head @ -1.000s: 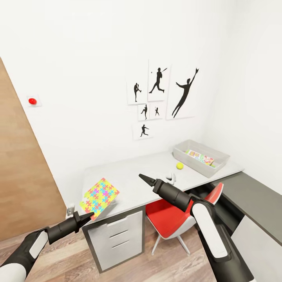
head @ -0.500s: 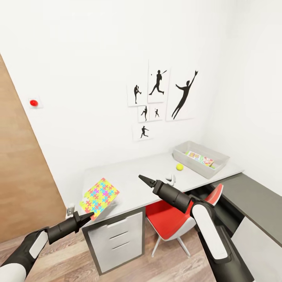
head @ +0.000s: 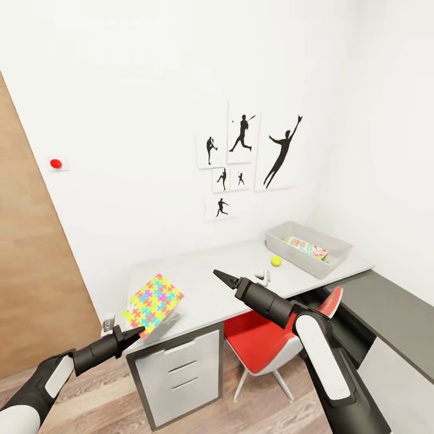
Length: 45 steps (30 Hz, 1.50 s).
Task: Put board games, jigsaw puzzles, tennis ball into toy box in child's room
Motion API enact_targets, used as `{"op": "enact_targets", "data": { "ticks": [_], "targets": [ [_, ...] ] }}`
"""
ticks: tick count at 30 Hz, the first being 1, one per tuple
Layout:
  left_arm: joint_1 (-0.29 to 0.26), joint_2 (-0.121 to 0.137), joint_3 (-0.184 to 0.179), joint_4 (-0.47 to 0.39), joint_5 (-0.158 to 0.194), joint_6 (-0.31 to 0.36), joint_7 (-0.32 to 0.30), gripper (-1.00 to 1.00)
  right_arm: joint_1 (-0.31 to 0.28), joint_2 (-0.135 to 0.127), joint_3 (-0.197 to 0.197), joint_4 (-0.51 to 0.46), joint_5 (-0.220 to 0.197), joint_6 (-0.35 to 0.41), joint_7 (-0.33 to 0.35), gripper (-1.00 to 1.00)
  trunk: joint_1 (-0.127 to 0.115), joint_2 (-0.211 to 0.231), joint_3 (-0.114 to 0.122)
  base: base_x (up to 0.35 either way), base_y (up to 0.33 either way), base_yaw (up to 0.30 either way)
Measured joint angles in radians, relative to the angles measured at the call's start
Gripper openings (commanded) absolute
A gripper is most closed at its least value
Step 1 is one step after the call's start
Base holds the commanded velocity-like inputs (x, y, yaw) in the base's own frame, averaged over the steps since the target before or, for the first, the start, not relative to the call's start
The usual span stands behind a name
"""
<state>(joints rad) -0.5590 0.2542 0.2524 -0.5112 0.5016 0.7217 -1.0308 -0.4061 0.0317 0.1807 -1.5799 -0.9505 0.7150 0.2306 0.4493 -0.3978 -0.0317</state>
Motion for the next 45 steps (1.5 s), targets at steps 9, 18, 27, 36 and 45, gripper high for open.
{"op": "enact_targets", "data": {
  "ticks": [9, 18, 27, 36, 45],
  "targets": [
    [0.0, 0.0, 0.0, 0.0, 0.0, 0.0, 0.003, -1.0, 0.0, 0.0, 0.0, 0.0, 0.0, 0.0, 0.0, 1.0, 0.0, 0.0, 0.014, 0.0, 0.0, 0.0],
    [-0.001, -0.001, 0.001, 0.0, -0.001, 0.001, 0.006, -1.0, 0.0, 0.0, 0.0, 0.0, 0.0, 0.0, 0.0, 1.0, 0.0, -0.002, 0.028, 0.0, 0.0, 0.0],
    [-0.001, 0.0, 0.001, 0.0, -0.001, 0.001, 0.006, -1.0, -0.001, 0.0, 0.0, 0.0, 0.0, 0.0, -0.001, 1.0, 0.0, -0.002, 0.042, 0.0, 0.0, 0.0],
    [-0.001, -0.001, 0.001, 0.0, -0.001, 0.001, 0.006, -1.0, 0.0, 0.0, 0.001, 0.0, 0.0, -0.001, -0.002, 1.0, 0.0, -0.002, 0.057, 0.0, 0.0, 0.0],
    [-0.001, 0.0, 0.002, 0.0, -0.001, 0.001, 0.005, -1.0, 0.0, 0.0, 0.002, 0.001, 0.0, -0.001, -0.009, 1.0, 0.0, -0.002, 0.072, 0.0, 0.0, 0.0]
  ]
}}
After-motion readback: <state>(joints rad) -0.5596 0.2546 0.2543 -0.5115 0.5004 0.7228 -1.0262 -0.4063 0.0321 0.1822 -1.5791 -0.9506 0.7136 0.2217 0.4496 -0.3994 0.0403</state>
